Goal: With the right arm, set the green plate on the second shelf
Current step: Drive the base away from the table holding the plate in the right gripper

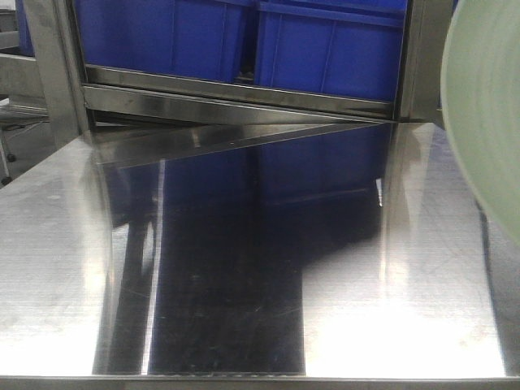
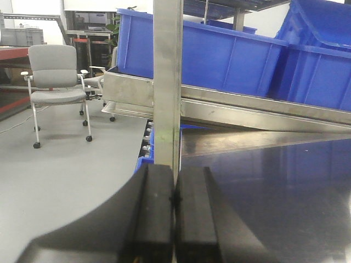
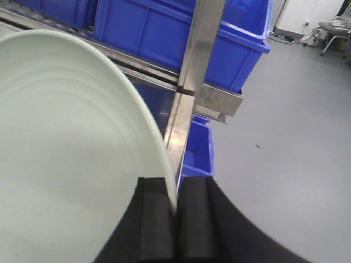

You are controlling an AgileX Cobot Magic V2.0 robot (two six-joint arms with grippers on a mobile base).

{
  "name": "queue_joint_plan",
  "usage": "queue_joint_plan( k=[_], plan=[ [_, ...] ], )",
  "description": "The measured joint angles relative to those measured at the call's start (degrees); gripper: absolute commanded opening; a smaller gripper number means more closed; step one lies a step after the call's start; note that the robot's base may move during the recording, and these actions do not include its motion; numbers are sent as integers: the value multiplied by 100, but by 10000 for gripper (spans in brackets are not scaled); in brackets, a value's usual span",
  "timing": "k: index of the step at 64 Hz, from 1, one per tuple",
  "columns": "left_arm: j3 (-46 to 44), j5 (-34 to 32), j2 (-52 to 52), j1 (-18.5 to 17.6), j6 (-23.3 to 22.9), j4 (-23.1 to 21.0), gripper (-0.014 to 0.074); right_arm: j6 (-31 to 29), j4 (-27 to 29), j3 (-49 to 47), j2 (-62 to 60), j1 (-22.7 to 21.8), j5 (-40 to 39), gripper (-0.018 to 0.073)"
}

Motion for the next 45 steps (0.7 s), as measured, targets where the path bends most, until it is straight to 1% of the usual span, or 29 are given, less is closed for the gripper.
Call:
queue_joint_plan(
  k=[10,18,26,31,37,45],
  plan=[
    [0,0,0,0,0,0,130,91,-50,556,0,-570,-833,54],
    [0,0,0,0,0,0,130,417,-83,963,-81,-1146,-1471,54],
    [0,0,0,0,0,0,130,799,-94,1348,-361,-1611,-1925,54],
    [0,0,0,0,0,0,130,977,-94,1573,-605,-1807,-2191,54],
    [0,0,0,0,0,0,130,1154,-105,1840,-709,-1930,-2509,54],
    [0,0,0,0,0,0,130,1241,-115,2090,-717,-1942,-2798,54]
  ],
)
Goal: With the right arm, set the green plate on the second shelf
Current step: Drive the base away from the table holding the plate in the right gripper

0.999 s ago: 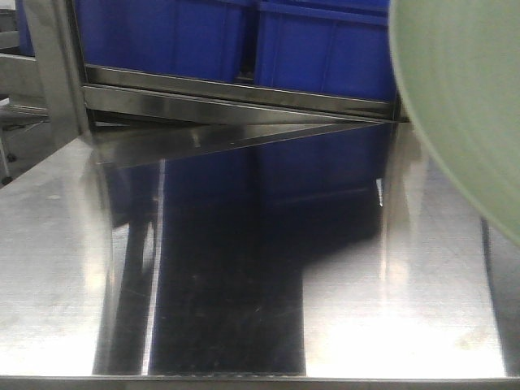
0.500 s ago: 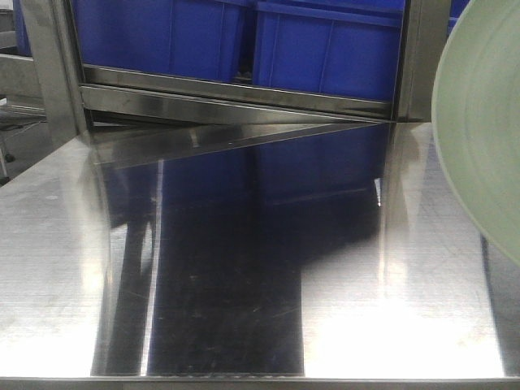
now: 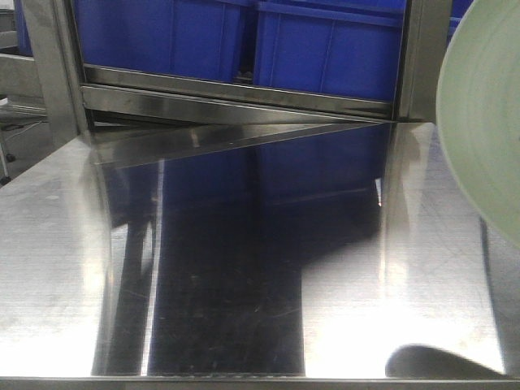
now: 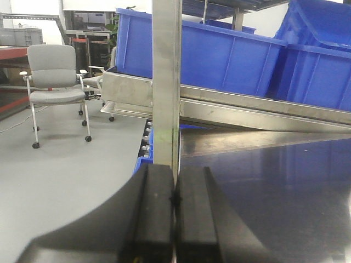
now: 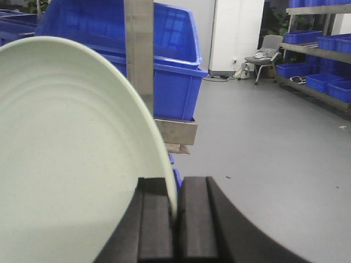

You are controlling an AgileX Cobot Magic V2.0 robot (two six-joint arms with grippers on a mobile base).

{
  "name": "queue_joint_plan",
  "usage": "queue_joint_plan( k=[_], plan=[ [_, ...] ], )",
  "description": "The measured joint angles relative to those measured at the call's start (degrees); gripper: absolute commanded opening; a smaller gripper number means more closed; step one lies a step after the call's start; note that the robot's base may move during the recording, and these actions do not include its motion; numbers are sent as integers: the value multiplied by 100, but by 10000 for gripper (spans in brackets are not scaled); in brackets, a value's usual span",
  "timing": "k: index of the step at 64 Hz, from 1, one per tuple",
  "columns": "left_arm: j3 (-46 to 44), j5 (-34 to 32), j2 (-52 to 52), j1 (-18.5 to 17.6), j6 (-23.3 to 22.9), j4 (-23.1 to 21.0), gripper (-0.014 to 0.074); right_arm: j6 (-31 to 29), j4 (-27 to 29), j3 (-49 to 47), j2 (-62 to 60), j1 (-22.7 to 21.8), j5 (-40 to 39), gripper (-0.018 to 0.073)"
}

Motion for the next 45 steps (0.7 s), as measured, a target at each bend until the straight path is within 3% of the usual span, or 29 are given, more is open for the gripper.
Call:
queue_joint_plan(
  k=[45],
  plan=[
    [0,0,0,0,0,0,130,40,0,123,-5,-21,-257,54]
  ],
)
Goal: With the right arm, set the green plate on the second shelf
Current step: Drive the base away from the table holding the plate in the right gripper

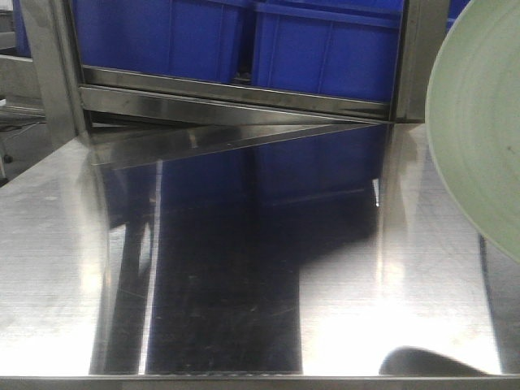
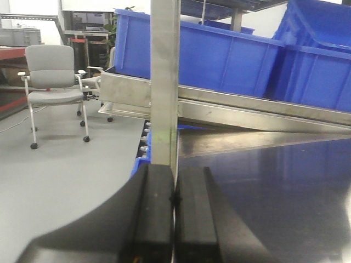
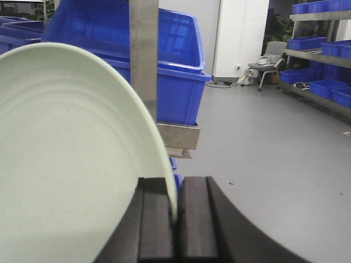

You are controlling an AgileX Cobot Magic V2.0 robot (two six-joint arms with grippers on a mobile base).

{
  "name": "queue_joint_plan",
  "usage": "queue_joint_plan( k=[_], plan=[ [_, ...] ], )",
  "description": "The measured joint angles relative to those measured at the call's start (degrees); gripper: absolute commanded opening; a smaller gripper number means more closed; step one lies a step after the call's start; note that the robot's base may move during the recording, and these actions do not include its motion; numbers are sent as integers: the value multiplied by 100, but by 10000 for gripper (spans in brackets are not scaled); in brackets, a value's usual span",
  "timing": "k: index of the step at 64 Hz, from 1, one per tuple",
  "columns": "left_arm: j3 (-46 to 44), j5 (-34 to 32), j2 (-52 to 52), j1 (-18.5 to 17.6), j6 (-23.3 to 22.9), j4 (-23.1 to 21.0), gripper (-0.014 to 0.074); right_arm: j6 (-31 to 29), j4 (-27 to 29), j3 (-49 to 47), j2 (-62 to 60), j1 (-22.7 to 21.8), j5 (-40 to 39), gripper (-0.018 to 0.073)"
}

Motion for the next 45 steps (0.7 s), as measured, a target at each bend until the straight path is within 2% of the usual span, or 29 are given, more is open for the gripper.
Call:
queue_joint_plan(
  k=[45],
  plan=[
    [0,0,0,0,0,0,130,0,0,0,0,0,-4,54]
  ],
)
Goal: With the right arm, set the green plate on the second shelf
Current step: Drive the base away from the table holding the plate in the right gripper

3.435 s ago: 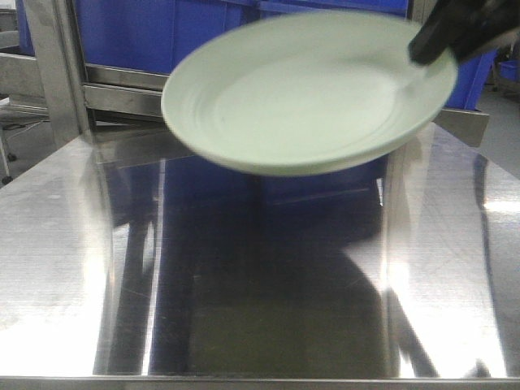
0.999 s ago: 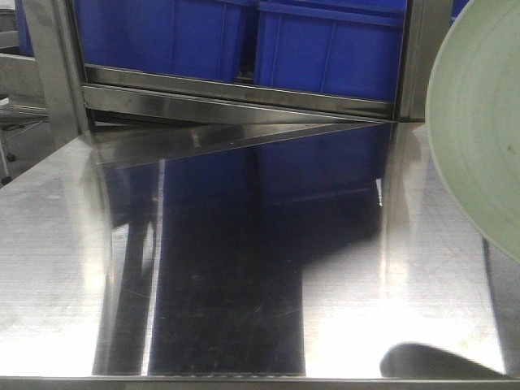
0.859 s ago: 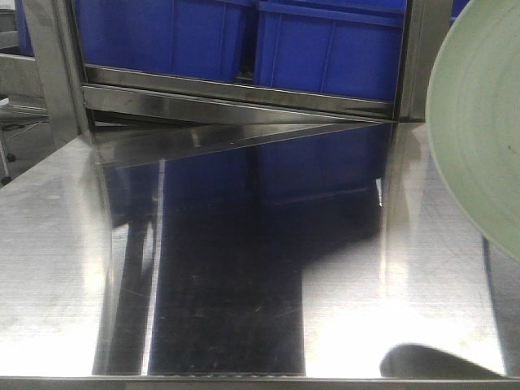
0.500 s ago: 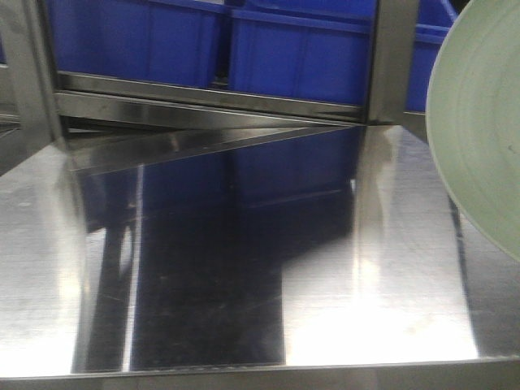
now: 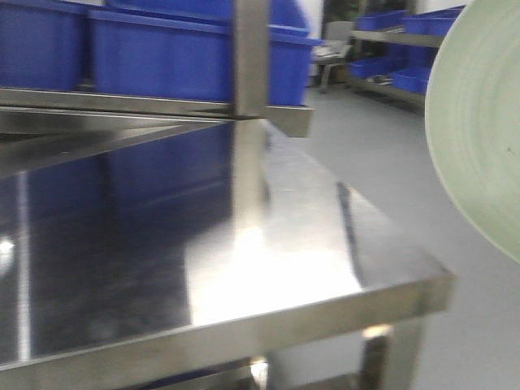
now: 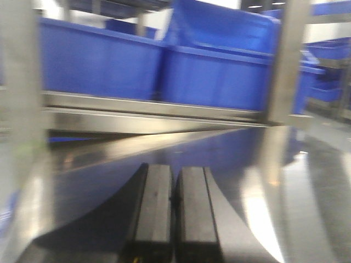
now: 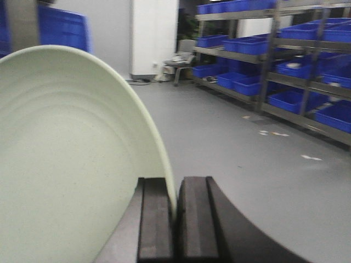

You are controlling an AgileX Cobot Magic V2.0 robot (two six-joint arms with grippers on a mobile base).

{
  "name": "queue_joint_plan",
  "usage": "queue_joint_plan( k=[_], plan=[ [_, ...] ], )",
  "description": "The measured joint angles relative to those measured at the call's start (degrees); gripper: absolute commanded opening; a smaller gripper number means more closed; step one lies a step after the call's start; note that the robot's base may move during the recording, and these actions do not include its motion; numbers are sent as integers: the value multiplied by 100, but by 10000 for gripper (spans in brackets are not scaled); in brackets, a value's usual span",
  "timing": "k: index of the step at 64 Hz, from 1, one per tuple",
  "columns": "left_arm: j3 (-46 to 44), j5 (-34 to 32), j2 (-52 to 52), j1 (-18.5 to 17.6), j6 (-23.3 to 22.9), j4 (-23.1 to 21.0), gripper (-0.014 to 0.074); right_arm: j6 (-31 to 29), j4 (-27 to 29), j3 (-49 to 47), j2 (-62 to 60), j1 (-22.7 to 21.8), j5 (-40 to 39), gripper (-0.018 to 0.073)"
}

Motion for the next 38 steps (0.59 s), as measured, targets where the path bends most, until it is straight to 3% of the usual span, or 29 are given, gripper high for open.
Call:
queue_joint_plan(
  k=[38],
  plan=[
    [0,0,0,0,0,0,130,0,-10,0,0,0,0,54]
  ],
)
